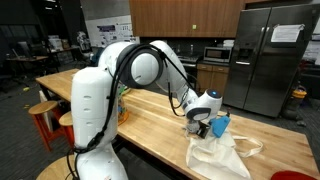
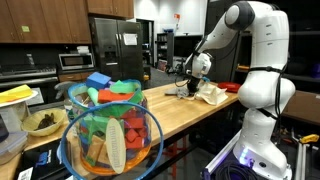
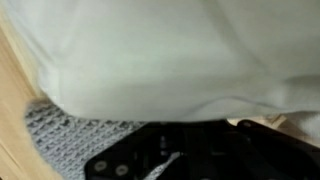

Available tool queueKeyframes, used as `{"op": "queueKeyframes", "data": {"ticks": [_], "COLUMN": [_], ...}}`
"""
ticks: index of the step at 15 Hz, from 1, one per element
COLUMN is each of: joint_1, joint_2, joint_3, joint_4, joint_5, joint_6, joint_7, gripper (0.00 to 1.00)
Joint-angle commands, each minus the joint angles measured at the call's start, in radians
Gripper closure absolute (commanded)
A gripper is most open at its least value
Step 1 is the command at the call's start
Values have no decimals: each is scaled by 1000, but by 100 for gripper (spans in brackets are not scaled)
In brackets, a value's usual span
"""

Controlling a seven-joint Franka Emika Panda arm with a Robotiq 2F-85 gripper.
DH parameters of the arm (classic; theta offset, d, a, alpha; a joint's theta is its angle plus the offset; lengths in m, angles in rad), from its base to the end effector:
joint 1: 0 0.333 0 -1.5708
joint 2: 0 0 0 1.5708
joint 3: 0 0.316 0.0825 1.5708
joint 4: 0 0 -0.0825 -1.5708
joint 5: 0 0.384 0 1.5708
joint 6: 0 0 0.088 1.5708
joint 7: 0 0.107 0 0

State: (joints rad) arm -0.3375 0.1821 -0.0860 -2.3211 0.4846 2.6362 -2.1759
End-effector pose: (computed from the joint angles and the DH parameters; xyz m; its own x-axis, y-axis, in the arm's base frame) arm 0.4806 -0.2297 0.2740 0.2025 0.9641 0.1720 0.9472 -0.2374 0.2156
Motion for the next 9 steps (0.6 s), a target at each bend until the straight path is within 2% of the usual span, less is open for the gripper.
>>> {"op": "queueKeyframes", "data": {"ticks": [1, 9], "joint_1": [1, 87], "joint_2": [28, 88], "joint_3": [-19, 43], "joint_4": [-28, 85], "joint_5": [-35, -210], "joint_6": [14, -51], "joint_7": [-36, -45], "gripper": [99, 99]}}
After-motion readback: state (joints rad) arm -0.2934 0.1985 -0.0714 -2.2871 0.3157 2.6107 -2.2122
